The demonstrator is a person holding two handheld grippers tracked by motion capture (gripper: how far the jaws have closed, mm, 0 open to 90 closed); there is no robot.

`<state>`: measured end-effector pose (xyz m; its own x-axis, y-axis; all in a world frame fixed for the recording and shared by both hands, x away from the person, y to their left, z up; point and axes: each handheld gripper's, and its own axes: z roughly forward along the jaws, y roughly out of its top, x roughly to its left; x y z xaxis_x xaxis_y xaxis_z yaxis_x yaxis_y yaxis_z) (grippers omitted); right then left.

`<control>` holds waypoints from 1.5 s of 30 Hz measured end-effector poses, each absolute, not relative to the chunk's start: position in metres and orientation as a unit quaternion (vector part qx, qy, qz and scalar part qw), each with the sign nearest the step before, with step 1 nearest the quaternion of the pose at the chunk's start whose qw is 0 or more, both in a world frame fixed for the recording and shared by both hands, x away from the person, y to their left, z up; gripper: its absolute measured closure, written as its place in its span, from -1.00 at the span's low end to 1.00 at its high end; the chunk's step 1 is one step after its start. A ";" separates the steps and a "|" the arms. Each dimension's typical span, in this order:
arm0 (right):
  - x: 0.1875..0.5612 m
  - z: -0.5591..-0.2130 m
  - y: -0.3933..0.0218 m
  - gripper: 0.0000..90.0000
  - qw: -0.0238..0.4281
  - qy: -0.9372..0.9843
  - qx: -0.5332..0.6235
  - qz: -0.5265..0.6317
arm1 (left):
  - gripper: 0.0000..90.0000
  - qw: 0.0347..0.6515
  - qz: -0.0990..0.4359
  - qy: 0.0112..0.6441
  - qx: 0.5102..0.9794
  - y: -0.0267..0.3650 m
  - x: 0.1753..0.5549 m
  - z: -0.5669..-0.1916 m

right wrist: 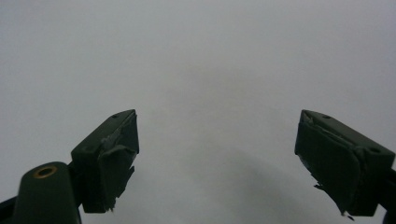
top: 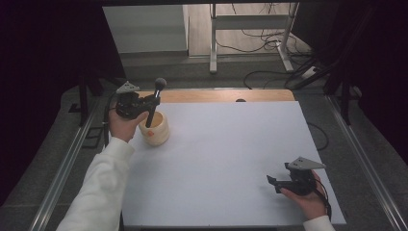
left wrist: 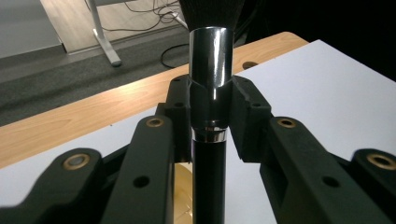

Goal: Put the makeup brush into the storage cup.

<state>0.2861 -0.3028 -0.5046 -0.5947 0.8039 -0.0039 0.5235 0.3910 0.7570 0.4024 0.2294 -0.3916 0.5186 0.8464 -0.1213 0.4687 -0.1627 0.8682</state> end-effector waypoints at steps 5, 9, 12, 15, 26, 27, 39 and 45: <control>0.286 -0.505 -0.303 -0.68 0.189 0.813 0.408 0.370 | 0.60 0.468 0.201 0.449 0.734 0.230 0.406 -0.393; 0.286 -0.505 -0.303 -0.68 0.189 0.812 0.409 0.370 | 0.60 0.470 0.202 0.450 0.732 0.233 0.409 -0.395; 0.286 -0.504 -0.303 -0.68 0.192 0.812 0.408 0.372 | 0.60 0.465 0.206 0.454 0.731 0.235 0.413 -0.399; 0.286 -0.504 -0.303 -0.68 0.193 0.812 0.406 0.372 | 0.60 0.464 0.206 0.457 0.730 0.236 0.415 -0.401; 0.286 -0.504 -0.303 -0.68 0.192 0.812 0.408 0.371 | 0.60 0.479 0.201 0.470 0.714 0.240 0.426 -0.408; 0.286 -0.504 -0.303 -0.68 0.192 0.812 0.408 0.371 | 0.60 0.479 0.201 0.470 0.714 0.240 0.426 -0.408; 0.287 -0.505 -0.305 -0.68 0.193 0.813 0.408 0.369 | 0.59 0.479 0.203 0.480 0.707 0.240 0.435 -0.417; 0.287 -0.505 -0.306 -0.68 0.193 0.813 0.408 0.367 | 0.59 0.477 0.211 0.486 0.701 0.243 0.438 -0.423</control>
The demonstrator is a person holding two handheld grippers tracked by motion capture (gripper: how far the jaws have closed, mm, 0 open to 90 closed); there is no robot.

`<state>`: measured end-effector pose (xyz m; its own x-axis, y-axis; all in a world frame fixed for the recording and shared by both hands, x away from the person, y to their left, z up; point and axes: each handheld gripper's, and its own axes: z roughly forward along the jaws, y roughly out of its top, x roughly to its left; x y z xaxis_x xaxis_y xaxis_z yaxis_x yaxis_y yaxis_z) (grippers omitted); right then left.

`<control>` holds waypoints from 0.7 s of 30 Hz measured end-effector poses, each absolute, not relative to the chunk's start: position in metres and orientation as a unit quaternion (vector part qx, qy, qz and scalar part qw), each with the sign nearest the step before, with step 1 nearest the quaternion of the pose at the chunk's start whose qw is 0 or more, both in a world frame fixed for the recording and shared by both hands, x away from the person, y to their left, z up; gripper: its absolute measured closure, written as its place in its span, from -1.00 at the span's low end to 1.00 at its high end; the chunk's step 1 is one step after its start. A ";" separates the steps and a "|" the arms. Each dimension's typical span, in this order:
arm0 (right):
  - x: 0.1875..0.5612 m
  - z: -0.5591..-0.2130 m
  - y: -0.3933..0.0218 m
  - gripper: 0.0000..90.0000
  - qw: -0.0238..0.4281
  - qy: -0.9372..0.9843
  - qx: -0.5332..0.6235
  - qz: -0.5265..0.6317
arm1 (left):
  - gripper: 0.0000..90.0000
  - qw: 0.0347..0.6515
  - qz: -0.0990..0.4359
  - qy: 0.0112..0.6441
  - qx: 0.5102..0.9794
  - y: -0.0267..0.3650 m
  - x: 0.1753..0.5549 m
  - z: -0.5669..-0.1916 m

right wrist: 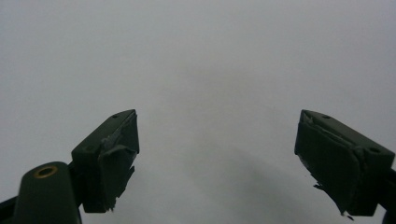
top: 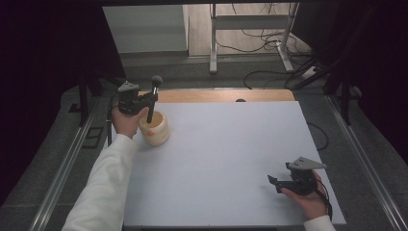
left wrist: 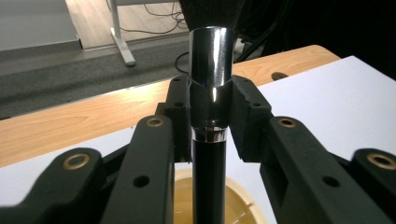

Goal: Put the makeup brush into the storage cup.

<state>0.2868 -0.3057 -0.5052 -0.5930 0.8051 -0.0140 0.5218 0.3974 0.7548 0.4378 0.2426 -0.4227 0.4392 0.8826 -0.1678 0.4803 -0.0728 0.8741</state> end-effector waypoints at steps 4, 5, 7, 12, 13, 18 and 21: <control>0.287 -0.505 -0.306 -0.68 0.193 0.812 0.410 0.368 | 0.59 0.472 0.218 0.485 0.704 0.242 0.438 -0.427; 0.287 -0.505 -0.306 -0.68 0.194 0.812 0.410 0.369 | 0.59 0.474 0.220 0.485 0.701 0.241 0.438 -0.429; 0.287 -0.505 -0.306 -0.68 0.193 0.811 0.410 0.369 | 0.59 0.477 0.215 0.485 0.700 0.242 0.439 -0.431; 0.287 -0.505 -0.306 -0.68 0.193 0.812 0.410 0.368 | 0.59 0.476 0.210 0.487 0.701 0.243 0.439 -0.440; 0.287 -0.505 -0.306 -0.68 0.193 0.812 0.410 0.368 | 0.59 0.474 0.208 0.488 0.703 0.243 0.438 -0.442; 0.287 -0.505 -0.307 -0.68 0.193 0.811 0.411 0.369 | 0.59 0.471 0.206 0.489 0.705 0.244 0.437 -0.448; 0.287 -0.505 -0.307 -0.68 0.193 0.811 0.411 0.369 | 0.59 0.469 0.202 0.489 0.707 0.244 0.437 -0.451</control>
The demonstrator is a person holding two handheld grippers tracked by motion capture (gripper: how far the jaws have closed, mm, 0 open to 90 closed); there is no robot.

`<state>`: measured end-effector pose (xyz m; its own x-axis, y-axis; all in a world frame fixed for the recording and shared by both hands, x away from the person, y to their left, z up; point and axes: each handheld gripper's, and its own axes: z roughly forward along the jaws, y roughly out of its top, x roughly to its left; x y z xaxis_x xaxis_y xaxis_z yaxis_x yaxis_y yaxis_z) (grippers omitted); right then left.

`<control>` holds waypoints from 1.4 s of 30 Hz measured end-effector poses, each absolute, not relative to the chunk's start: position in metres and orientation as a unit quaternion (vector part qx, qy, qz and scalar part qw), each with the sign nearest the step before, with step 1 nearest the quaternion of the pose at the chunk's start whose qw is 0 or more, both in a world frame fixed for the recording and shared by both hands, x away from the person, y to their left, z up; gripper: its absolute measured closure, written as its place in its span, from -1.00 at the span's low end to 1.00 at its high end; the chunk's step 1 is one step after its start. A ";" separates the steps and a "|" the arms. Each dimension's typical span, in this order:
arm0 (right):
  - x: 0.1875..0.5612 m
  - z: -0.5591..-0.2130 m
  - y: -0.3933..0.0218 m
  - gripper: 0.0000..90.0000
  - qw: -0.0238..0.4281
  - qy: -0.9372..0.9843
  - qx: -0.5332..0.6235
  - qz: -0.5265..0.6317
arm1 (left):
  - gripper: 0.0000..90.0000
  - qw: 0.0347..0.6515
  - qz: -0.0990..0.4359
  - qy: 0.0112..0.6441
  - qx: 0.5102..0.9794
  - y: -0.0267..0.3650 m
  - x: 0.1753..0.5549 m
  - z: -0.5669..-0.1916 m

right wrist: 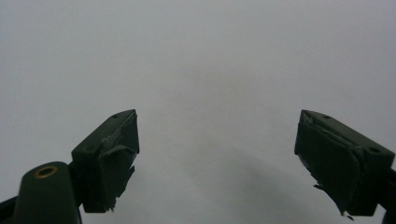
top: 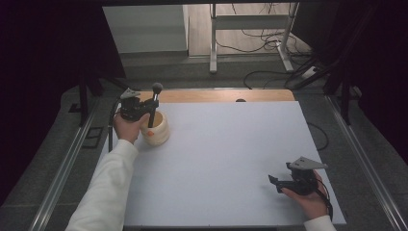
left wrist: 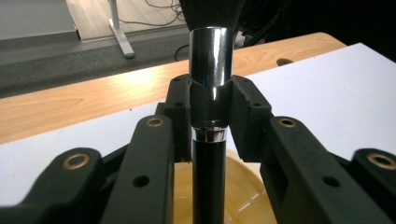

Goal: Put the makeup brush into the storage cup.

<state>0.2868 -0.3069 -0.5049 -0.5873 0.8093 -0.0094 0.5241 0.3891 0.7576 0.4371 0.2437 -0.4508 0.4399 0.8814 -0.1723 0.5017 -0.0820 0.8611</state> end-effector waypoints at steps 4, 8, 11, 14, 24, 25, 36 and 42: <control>0.287 -0.505 -0.306 -0.68 0.194 0.811 0.411 0.368 | 0.59 0.467 0.202 0.487 0.710 0.243 0.437 -0.452; 0.287 -0.505 -0.307 -0.68 0.193 0.811 0.411 0.369 | 0.59 0.468 0.202 0.486 0.710 0.243 0.436 -0.452; 0.287 -0.504 -0.307 -0.68 0.194 0.811 0.411 0.370 | 0.59 0.465 0.201 0.485 0.713 0.242 0.434 -0.454; 0.287 -0.504 -0.306 -0.68 0.195 0.811 0.409 0.370 | 0.59 0.464 0.197 0.485 0.715 0.242 0.430 -0.459; 0.286 -0.504 -0.306 -0.68 0.195 0.811 0.409 0.369 | 0.36 0.468 0.212 0.483 0.709 0.245 0.423 -0.463; 0.286 -0.504 -0.306 -0.68 0.195 0.811 0.410 0.370 | 0.19 0.468 0.215 0.484 0.708 0.246 0.422 -0.463; 0.286 -0.503 -0.306 -0.68 0.195 0.811 0.409 0.370 | -0.81 0.461 0.208 0.489 0.711 0.251 0.408 -0.447; 0.286 -0.503 -0.306 -0.68 0.195 0.810 0.409 0.371 | -0.83 0.454 0.200 0.485 0.720 0.256 0.400 -0.445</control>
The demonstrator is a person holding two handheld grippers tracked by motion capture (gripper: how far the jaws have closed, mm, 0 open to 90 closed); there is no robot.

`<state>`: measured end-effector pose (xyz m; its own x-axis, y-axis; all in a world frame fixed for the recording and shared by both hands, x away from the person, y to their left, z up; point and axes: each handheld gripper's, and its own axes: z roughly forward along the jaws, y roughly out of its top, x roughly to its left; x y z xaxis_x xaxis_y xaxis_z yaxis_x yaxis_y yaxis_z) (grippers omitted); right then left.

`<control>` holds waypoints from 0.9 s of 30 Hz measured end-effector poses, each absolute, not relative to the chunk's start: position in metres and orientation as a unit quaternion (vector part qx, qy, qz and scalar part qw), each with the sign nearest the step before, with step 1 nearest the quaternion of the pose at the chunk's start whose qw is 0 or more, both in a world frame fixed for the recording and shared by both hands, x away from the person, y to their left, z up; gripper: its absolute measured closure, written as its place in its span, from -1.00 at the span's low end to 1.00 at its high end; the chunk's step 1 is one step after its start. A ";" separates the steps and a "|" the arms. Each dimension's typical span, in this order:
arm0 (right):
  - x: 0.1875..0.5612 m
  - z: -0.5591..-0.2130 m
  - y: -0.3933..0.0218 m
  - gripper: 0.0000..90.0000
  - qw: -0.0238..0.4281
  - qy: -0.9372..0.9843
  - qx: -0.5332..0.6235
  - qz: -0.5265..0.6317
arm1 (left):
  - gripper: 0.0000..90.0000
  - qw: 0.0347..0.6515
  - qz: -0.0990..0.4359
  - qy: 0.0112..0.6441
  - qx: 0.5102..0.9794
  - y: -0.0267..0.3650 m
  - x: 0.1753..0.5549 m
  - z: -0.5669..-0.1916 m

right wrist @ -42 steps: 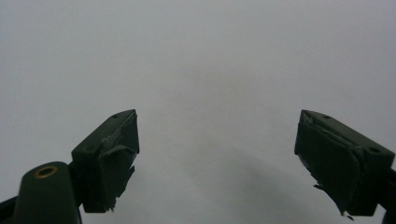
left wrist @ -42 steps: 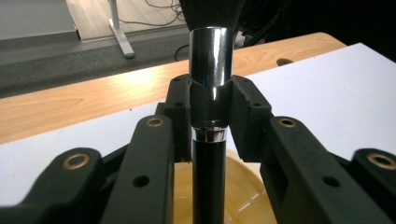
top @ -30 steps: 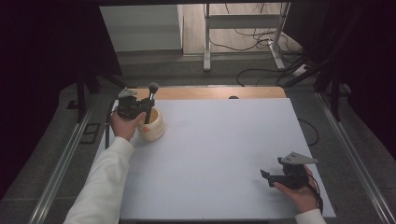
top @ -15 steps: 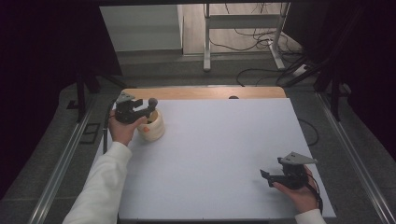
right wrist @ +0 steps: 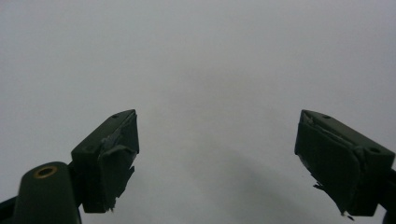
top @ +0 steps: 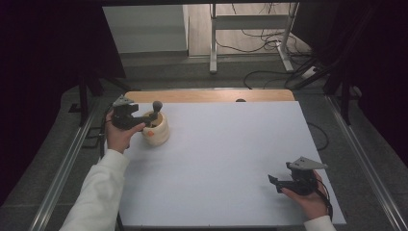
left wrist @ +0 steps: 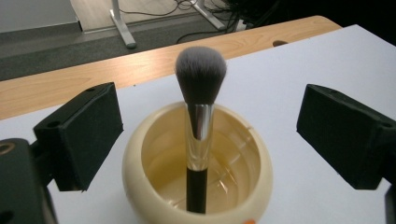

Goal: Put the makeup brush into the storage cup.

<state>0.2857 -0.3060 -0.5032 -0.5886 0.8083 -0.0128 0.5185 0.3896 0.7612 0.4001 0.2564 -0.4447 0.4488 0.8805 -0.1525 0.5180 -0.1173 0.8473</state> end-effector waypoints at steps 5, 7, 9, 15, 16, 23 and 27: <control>0.286 -0.503 -0.306 -0.68 0.196 0.811 0.409 0.371 | -0.81 0.452 0.206 0.474 0.727 0.258 0.389 -0.442; 0.286 -0.503 -0.305 -0.68 0.195 0.811 0.409 0.371 | -0.82 0.450 0.205 0.469 0.732 0.258 0.386 -0.441; 0.286 -0.503 -0.305 -0.68 0.195 0.811 0.409 0.371 | -0.81 0.451 0.204 0.463 0.735 0.257 0.383 -0.439; 0.286 -0.503 -0.305 -0.68 0.194 0.811 0.409 0.371 | -0.81 0.453 0.199 0.449 0.744 0.252 0.373 -0.437; 0.285 -0.503 -0.305 -0.68 0.195 0.811 0.409 0.371 | -0.81 0.452 0.197 0.448 0.746 0.251 0.371 -0.437; 0.286 -0.503 -0.305 -0.68 0.194 0.810 0.410 0.371 | -0.81 0.453 0.186 0.436 0.755 0.249 0.360 -0.436; 0.285 -0.503 -0.304 -0.68 0.194 0.811 0.409 0.371 | -0.80 0.456 0.176 0.434 0.757 0.248 0.351 -0.437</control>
<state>0.2853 -0.3044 -0.5033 -0.5896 0.8076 -0.0111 0.5197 0.3899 0.7602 0.3511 0.2482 -0.4375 0.5613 0.8174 -0.1294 0.4967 -0.2076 0.8428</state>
